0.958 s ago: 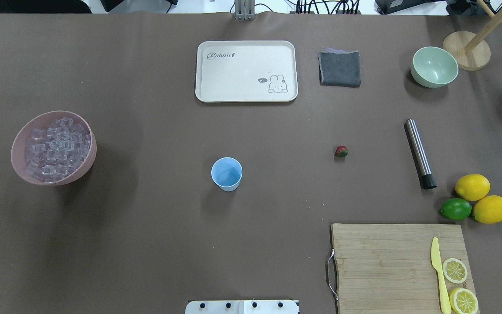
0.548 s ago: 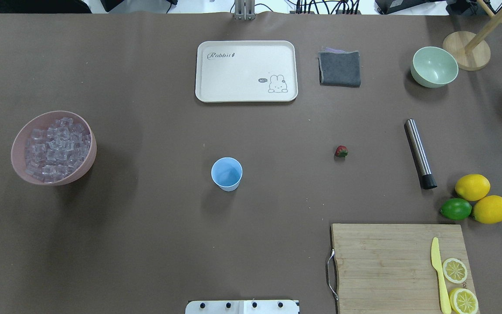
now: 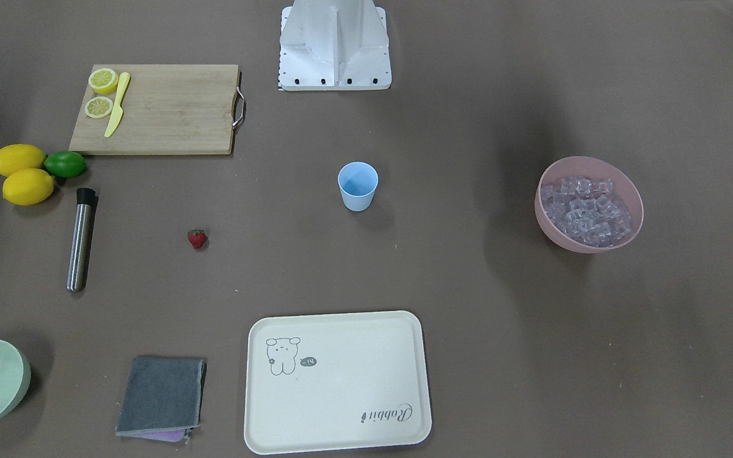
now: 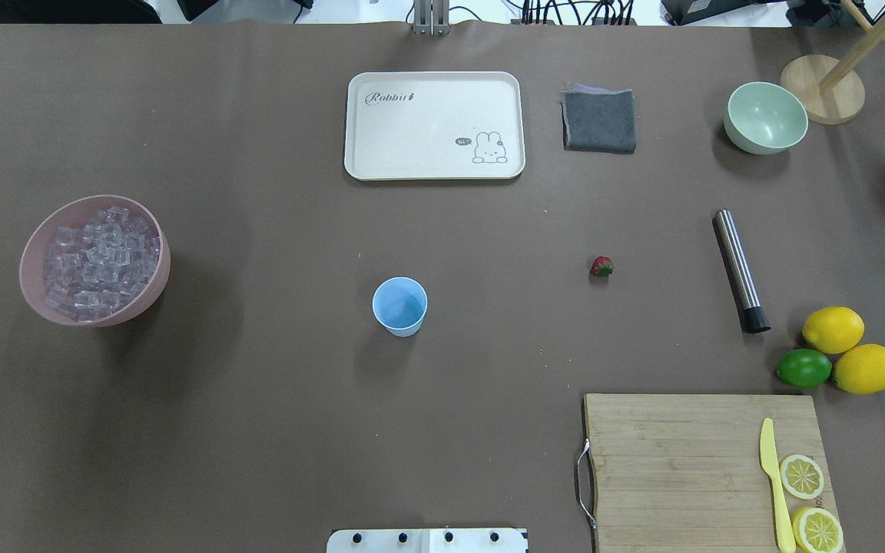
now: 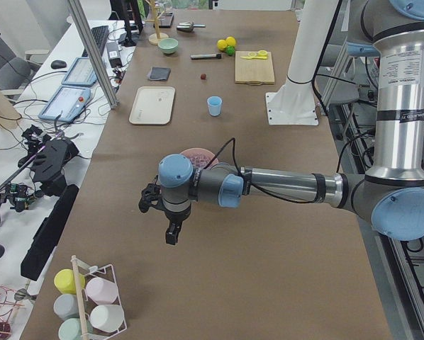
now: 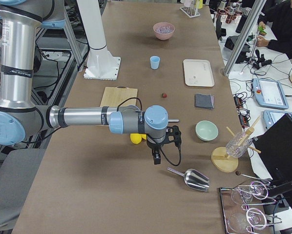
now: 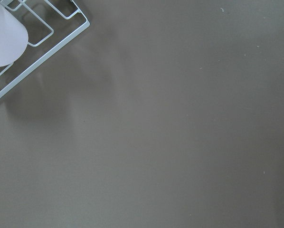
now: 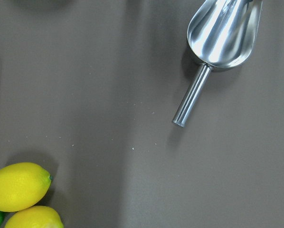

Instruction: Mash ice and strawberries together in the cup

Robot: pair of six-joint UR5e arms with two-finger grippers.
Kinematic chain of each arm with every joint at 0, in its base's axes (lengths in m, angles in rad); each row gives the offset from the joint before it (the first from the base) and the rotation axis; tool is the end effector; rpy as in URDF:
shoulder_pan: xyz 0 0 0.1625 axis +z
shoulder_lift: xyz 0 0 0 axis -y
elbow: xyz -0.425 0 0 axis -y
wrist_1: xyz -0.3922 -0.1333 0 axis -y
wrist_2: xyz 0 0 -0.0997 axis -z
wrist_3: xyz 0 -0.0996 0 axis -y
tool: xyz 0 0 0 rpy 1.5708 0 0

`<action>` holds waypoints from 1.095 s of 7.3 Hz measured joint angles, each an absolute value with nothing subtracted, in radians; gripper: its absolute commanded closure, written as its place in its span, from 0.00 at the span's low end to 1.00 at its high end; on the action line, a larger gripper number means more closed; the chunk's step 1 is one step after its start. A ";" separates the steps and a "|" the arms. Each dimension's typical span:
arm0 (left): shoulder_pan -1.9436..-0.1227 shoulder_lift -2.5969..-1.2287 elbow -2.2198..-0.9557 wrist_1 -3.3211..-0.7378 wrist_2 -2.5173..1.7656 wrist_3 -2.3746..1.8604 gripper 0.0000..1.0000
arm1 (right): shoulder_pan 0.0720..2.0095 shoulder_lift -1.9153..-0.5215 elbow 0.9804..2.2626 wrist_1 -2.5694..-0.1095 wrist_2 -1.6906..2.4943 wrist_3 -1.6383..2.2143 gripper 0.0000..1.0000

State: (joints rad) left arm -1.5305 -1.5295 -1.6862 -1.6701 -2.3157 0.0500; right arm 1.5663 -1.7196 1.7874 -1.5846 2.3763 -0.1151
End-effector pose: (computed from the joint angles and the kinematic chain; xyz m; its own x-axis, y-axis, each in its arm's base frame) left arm -0.0462 -0.4867 0.6130 0.7269 0.1955 -0.6583 -0.0761 0.9757 0.2057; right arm 0.0595 -0.4318 0.6197 0.6875 -0.1564 0.7092 0.0840 0.9871 0.1363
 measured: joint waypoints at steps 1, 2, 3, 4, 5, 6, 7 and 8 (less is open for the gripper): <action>-1.530 -1.529 -1.687 -1.669 -2.316 0.052 0.03 | 1.566 -1.720 1.788 -1.585 2.383 -0.115 0.00; -1.530 -1.529 -1.688 -1.669 -2.317 0.054 0.03 | 1.566 -1.721 1.788 -1.585 2.387 -0.115 0.00; -1.529 -1.529 -1.689 -1.670 -2.317 0.056 0.03 | 1.566 -1.721 1.789 -1.585 2.388 -0.115 0.00; -1.529 -1.528 -1.690 -1.671 -2.318 0.058 0.03 | 1.566 -1.721 1.789 -1.585 2.389 -0.115 0.00; -1.528 -1.528 -1.695 -1.671 -2.317 0.058 0.03 | 1.566 -1.721 1.789 -1.585 2.389 -0.115 0.00; -1.528 -1.526 -1.701 -1.670 -2.316 0.058 0.03 | 1.566 -1.721 1.789 -1.585 2.390 -0.114 0.00; -1.528 -1.521 -1.703 -1.668 -2.316 0.060 0.03 | 1.566 -1.721 1.789 -1.584 2.390 -0.114 0.00; -1.524 -1.515 -1.704 -1.666 -2.316 0.062 0.03 | 1.566 -1.721 1.789 -1.584 2.390 -0.114 0.00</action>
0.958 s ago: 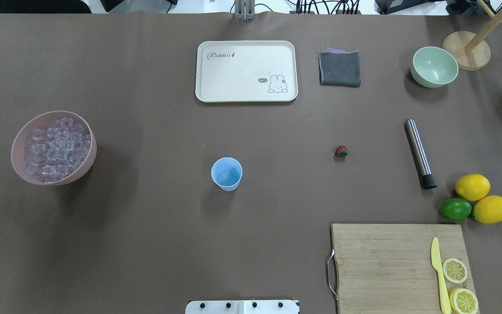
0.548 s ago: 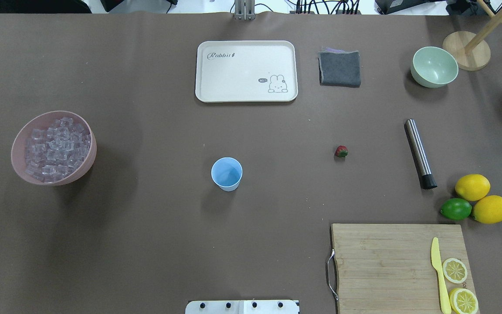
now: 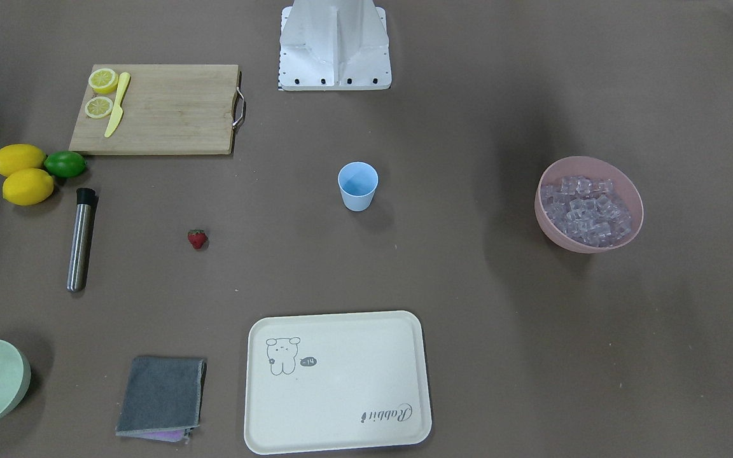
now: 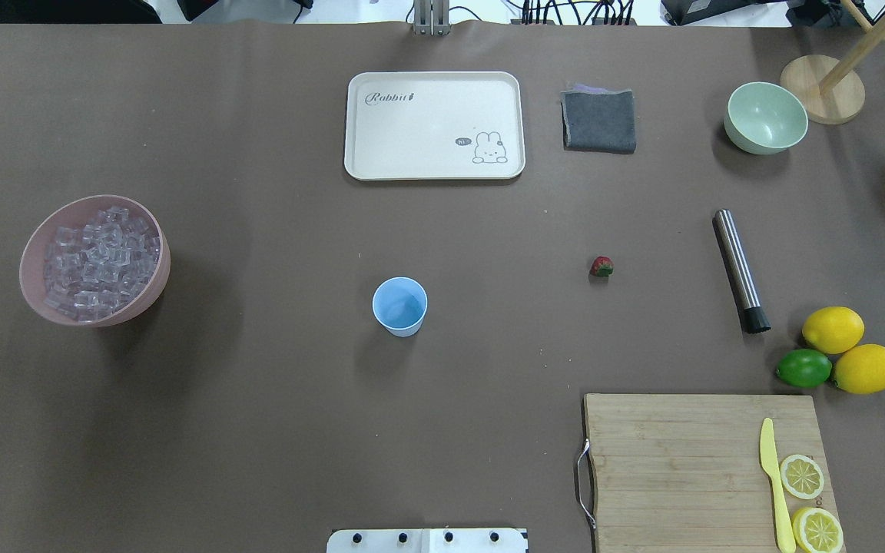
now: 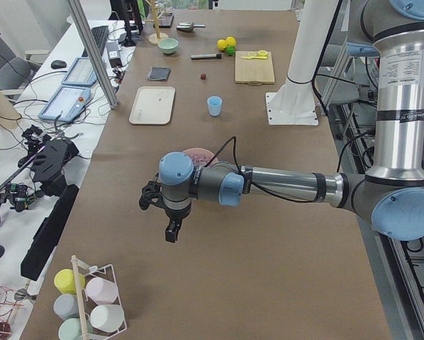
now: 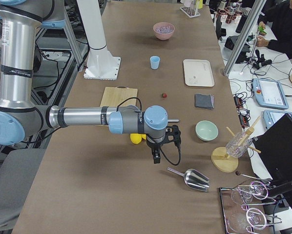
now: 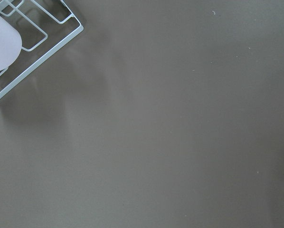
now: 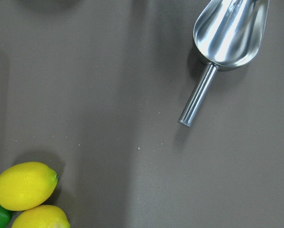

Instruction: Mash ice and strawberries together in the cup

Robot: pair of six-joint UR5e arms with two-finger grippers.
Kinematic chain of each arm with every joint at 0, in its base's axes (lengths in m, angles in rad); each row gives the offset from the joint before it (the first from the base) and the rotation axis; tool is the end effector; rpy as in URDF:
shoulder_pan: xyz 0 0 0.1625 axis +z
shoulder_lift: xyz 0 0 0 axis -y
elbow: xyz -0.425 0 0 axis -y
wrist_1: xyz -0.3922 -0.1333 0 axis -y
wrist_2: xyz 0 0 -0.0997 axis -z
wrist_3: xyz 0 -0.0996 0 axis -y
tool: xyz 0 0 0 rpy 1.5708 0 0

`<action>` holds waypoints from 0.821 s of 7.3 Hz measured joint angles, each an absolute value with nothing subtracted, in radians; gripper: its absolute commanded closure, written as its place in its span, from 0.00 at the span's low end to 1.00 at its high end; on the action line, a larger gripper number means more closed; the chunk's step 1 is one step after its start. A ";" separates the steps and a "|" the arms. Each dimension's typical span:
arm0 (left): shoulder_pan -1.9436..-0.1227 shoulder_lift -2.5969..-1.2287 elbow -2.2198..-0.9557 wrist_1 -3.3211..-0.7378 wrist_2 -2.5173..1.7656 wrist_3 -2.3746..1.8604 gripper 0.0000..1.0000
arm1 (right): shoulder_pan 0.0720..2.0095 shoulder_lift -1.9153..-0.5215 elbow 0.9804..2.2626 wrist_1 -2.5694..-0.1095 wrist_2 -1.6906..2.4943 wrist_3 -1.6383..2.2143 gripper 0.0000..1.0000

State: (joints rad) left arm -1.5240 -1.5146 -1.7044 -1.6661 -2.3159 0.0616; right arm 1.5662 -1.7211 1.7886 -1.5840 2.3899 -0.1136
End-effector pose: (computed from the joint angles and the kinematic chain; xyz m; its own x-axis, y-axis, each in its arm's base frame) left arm -0.0433 -0.4805 0.6115 0.7245 0.2111 -0.6561 -0.0909 0.9729 0.2127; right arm 0.0586 -0.4312 0.6188 0.6778 -0.1557 0.7186 0.0819 0.9872 0.1366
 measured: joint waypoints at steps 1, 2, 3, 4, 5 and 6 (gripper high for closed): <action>-1.518 -1.510 -1.705 -1.667 -2.315 0.062 0.03 | 1.566 -1.721 1.789 -1.584 2.390 -0.114 0.00; -1.514 -1.506 -1.706 -1.668 -2.313 0.062 0.03 | 1.566 -1.722 1.788 -1.584 2.391 -0.114 0.00; -1.513 -1.504 -1.706 -1.668 -2.311 0.059 0.03 | 1.566 -1.722 1.788 -1.585 2.391 -0.114 0.00; -1.512 -1.504 -1.707 -1.669 -2.311 0.056 0.03 | 1.565 -1.722 1.787 -1.585 2.391 -0.114 0.00; -1.512 -1.503 -1.711 -1.670 -2.312 0.058 0.03 | 1.565 -1.723 1.787 -1.585 2.391 -0.113 0.00; -1.511 -1.503 -1.717 -1.673 -2.313 0.061 0.03 | 1.565 -1.723 1.786 -1.585 2.391 -0.113 0.00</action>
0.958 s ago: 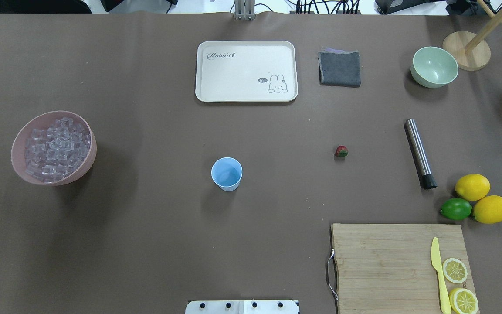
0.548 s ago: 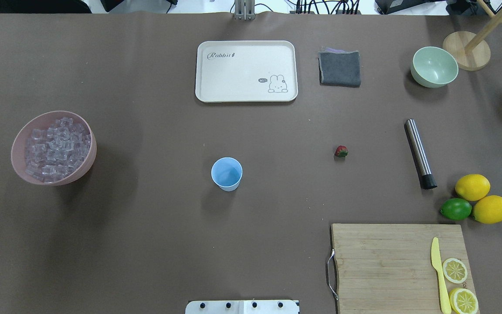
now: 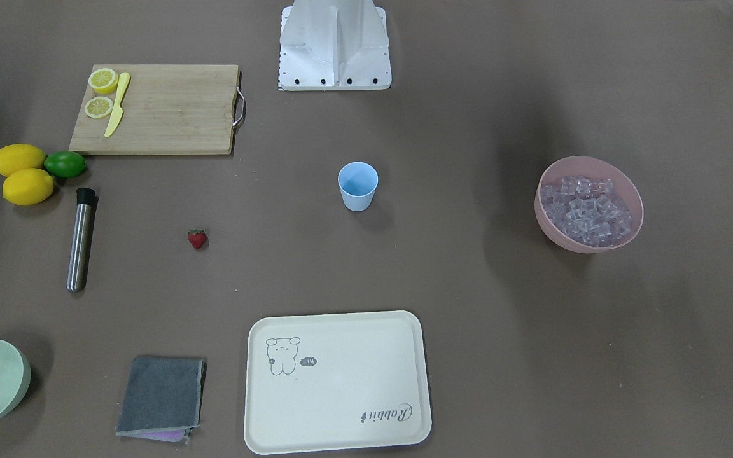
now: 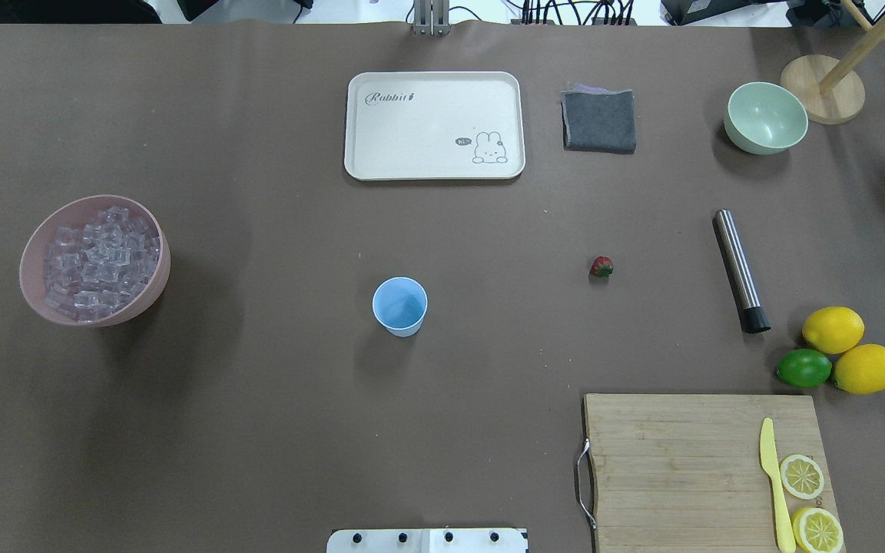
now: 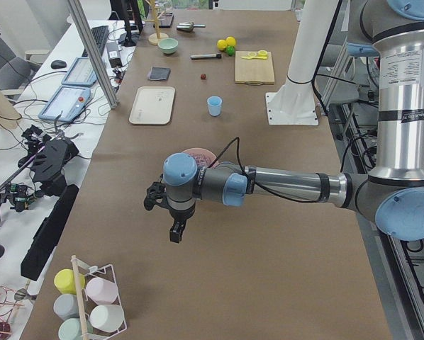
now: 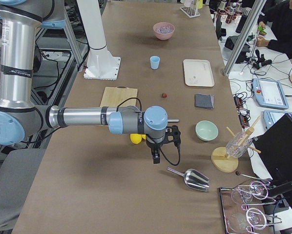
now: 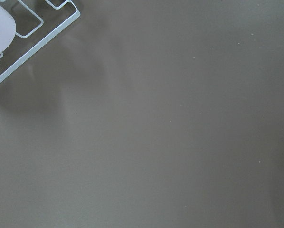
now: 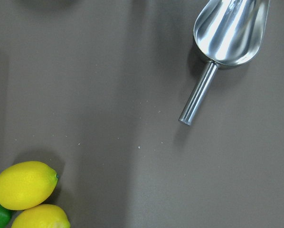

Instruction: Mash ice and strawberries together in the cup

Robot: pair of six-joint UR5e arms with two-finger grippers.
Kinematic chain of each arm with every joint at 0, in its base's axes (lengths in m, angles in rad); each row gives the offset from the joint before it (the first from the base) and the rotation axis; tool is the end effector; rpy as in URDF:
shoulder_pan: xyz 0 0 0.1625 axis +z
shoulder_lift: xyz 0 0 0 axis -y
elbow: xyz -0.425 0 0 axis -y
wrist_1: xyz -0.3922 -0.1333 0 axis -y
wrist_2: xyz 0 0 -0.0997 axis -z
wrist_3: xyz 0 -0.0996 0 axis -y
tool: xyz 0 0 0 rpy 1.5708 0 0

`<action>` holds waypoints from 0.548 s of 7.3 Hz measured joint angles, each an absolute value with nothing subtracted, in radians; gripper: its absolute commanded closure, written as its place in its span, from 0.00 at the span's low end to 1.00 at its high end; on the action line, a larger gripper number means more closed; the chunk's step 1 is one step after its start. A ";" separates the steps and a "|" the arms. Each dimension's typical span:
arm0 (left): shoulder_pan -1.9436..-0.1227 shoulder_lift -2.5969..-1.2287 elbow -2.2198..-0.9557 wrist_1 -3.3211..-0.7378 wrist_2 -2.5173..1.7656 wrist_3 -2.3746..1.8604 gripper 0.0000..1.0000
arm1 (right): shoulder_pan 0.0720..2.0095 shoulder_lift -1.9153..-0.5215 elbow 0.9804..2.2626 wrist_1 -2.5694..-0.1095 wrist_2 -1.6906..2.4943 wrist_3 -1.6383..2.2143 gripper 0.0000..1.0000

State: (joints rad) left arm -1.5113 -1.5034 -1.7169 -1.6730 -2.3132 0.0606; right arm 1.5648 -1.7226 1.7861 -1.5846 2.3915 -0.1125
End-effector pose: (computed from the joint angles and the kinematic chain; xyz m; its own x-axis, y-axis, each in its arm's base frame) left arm -0.0377 -0.4767 0.6100 0.7234 0.2244 -0.6529 -0.1025 0.9701 0.2199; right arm 0.0579 -0.4304 0.6206 0.6765 -0.1523 0.7205 0.0825 0.9879 0.1314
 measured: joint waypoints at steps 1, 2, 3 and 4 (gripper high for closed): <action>-1.511 -1.503 -1.721 -1.677 -2.314 0.062 0.03 | 1.564 -1.724 1.786 -1.585 2.391 -0.112 0.00; -1.510 -1.503 -1.726 -1.678 -2.314 0.061 0.03 | 1.563 -1.725 1.786 -1.584 2.393 -0.112 0.00; -1.506 -1.503 -1.742 -1.678 -2.315 0.057 0.02 | 1.560 -1.725 1.786 -1.584 2.401 -0.112 0.00; -1.488 -1.503 -1.779 -1.678 -2.315 0.053 0.02 | 1.551 -1.725 1.787 -1.574 2.411 -0.110 0.00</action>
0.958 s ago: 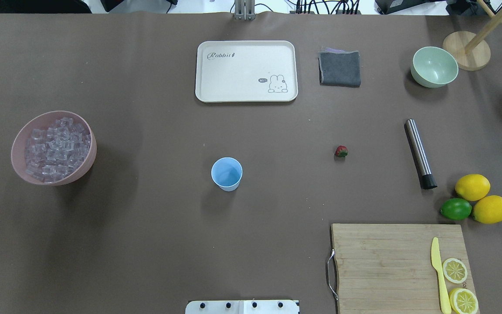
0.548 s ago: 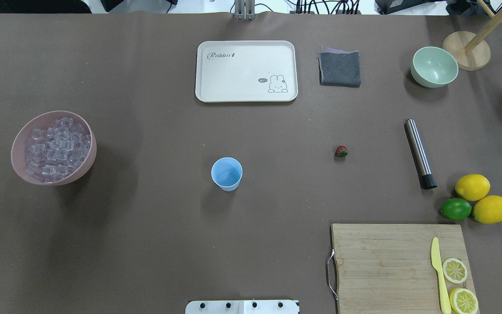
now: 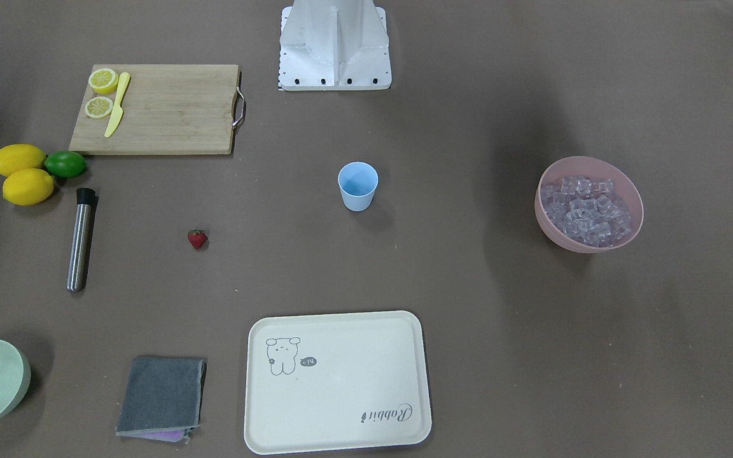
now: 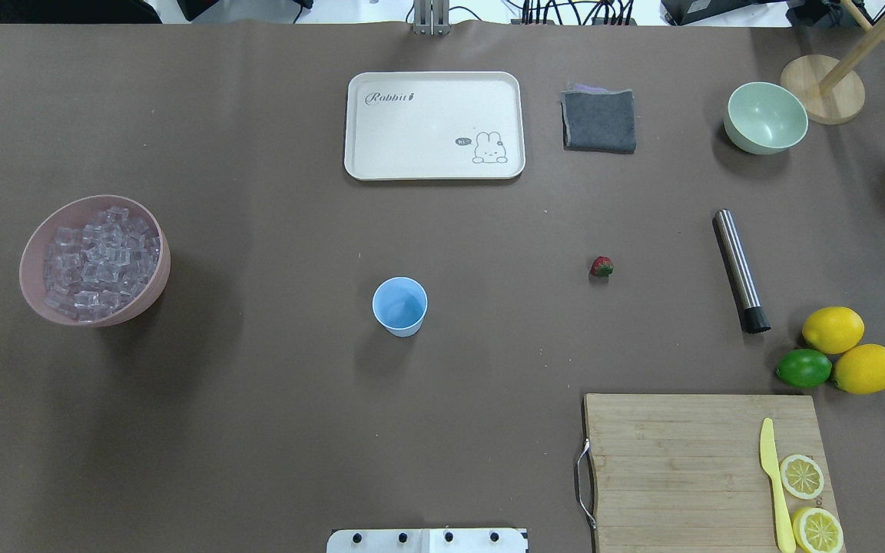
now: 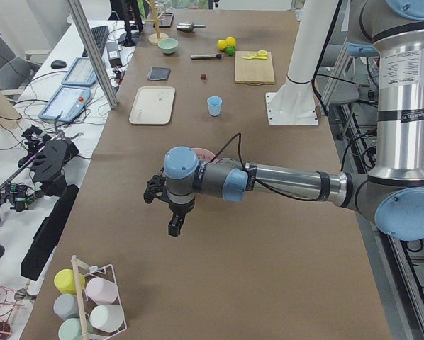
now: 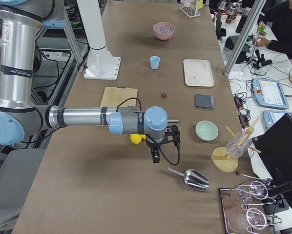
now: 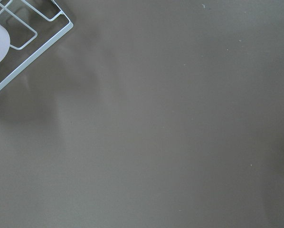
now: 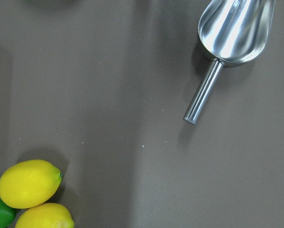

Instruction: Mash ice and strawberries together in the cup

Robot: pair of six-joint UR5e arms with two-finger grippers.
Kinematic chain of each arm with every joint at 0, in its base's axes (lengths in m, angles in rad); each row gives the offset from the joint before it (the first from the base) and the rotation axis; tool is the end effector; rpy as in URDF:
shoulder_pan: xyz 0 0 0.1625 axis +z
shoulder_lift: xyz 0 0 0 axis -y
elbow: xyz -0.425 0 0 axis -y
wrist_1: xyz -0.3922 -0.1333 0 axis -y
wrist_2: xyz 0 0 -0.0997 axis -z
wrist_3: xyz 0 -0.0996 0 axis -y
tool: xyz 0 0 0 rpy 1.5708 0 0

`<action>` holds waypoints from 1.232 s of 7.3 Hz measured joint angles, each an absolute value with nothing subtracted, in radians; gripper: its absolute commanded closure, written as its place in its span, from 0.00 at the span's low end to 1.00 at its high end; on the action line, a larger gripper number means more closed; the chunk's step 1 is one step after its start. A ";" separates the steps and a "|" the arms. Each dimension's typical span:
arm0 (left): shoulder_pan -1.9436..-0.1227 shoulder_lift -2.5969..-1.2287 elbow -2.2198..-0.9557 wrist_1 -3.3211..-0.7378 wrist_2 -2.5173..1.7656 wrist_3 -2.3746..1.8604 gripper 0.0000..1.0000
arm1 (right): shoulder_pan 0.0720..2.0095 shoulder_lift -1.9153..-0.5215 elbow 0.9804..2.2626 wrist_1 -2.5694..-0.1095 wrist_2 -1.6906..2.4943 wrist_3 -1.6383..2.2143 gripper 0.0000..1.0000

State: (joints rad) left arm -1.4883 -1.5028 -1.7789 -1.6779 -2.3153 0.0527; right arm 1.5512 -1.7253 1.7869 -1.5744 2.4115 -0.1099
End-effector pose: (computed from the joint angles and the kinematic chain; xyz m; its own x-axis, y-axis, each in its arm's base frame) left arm -0.0265 -0.4779 0.5784 0.7141 0.2764 -0.6432 -0.1177 0.9531 0.2790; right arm 0.0507 -0.4305 0.6188 0.6598 -0.1654 0.7330 0.0925 0.9859 0.1392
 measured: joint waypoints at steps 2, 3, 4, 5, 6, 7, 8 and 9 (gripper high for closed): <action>-1.407 -1.489 -1.889 -1.687 -2.315 -0.035 0.03 | 1.516 -1.725 1.785 -1.507 2.422 -0.103 0.00; -1.340 -1.484 -1.931 -1.724 -2.307 -0.118 0.04 | 1.498 -1.726 1.785 -1.484 2.424 -0.102 0.00; -1.268 -1.481 -1.949 -1.779 -2.289 -0.163 0.07 | 1.486 -1.726 1.784 -1.475 2.425 -0.102 0.00; -1.199 -1.480 -1.958 -1.828 -2.264 -0.181 0.09 | 1.477 -1.725 1.783 -1.471 2.425 -0.102 0.00; -1.145 -1.481 -1.962 -1.861 -2.238 -0.188 0.10 | 1.470 -1.724 1.780 -1.471 2.425 -0.102 0.00; -1.100 -1.483 -1.964 -1.878 -2.215 -0.191 0.12 | 1.463 -1.724 1.777 -1.471 2.425 -0.101 0.00; -1.059 -1.486 -1.965 -1.884 -2.193 -0.195 0.15 | 1.458 -1.724 1.776 -1.471 2.425 -0.100 0.00; -1.023 -1.489 -1.963 -1.886 -2.179 -0.205 0.19 | 1.456 -1.724 1.775 -1.472 2.425 -0.099 0.00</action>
